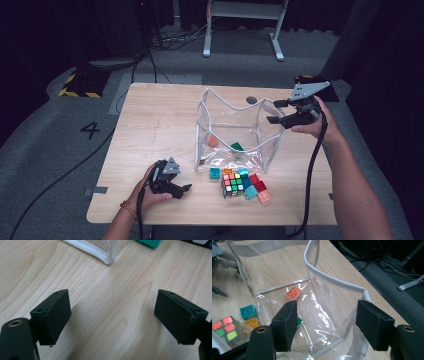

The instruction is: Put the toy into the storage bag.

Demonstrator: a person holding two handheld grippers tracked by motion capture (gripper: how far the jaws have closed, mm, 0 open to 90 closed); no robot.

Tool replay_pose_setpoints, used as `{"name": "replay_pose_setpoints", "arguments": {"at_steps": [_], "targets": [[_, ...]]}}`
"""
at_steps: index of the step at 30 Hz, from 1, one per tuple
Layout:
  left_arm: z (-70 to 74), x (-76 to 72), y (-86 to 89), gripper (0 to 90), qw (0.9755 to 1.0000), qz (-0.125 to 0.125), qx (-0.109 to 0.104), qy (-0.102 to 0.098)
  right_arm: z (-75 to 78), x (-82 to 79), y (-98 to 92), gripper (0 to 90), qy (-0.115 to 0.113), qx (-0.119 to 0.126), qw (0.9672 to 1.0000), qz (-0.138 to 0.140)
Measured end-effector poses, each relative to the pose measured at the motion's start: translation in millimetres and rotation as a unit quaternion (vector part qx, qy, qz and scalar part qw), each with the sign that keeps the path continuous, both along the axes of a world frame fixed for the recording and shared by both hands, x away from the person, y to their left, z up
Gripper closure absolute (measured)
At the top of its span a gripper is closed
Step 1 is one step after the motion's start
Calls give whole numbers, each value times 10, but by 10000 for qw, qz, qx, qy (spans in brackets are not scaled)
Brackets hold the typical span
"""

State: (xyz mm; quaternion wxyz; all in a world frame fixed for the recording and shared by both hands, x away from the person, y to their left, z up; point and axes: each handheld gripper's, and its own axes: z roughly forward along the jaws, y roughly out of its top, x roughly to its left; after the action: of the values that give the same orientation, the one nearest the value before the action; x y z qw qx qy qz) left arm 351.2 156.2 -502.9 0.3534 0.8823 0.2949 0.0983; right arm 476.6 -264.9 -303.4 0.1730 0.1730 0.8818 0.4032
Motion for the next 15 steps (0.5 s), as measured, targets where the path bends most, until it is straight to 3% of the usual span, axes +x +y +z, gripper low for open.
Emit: {"name": "replay_pose_setpoints", "arguments": {"at_steps": [7,15], "targets": [[0,-1,-1,140,10000,4,-1,0,46,-141,-108,310,-257,243,9992,-211],[0,-1,-1,140,10000,5,-1,2,49,-288,-216,275,-360,383,9977,-437]]}}
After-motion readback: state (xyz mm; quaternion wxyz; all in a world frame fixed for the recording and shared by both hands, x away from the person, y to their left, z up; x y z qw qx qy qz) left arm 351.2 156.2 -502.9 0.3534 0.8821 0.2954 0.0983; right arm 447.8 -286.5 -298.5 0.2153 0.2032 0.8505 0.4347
